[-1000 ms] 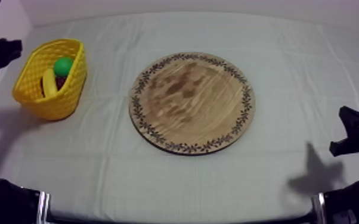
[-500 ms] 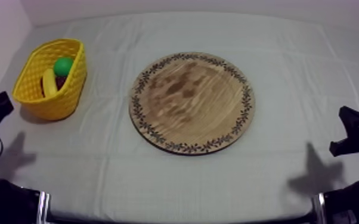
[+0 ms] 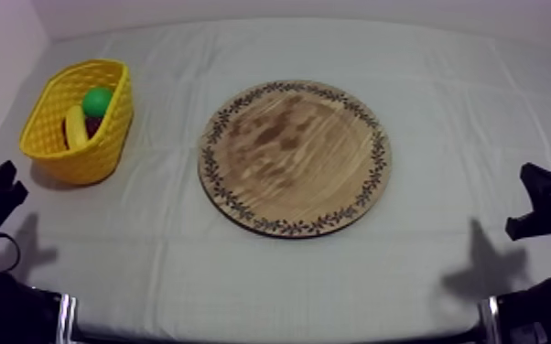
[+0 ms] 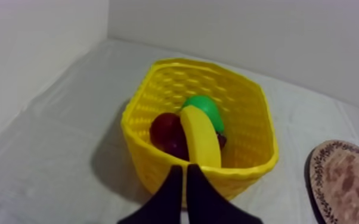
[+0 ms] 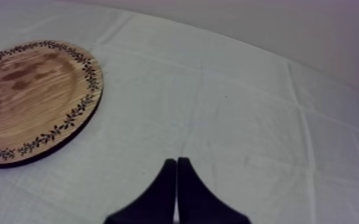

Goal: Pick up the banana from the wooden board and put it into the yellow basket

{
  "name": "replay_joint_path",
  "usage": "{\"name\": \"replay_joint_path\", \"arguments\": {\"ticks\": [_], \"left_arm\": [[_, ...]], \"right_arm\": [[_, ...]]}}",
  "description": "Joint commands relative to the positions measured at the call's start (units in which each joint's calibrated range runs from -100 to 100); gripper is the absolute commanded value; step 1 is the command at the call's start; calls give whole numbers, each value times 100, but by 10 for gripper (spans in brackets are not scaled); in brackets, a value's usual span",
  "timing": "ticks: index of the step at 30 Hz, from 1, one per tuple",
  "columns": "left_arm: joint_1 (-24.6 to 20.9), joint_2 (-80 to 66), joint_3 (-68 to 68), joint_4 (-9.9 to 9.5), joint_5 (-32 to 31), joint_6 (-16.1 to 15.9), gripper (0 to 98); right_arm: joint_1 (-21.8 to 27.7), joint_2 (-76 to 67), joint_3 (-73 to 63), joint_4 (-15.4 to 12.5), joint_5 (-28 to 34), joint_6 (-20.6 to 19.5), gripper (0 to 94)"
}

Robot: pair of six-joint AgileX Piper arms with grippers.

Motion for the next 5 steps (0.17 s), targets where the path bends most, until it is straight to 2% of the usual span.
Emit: {"name": "replay_joint_path", "arguments": {"ticks": [1, 5], "left_arm": [[-11, -12, 35, 10, -160, 327, 1], [-30, -27, 69, 15, -253, 341, 1]], "right_arm": [[2, 0, 1, 1, -4, 0, 3], [2, 0, 1, 1, -4, 0, 3]]}}
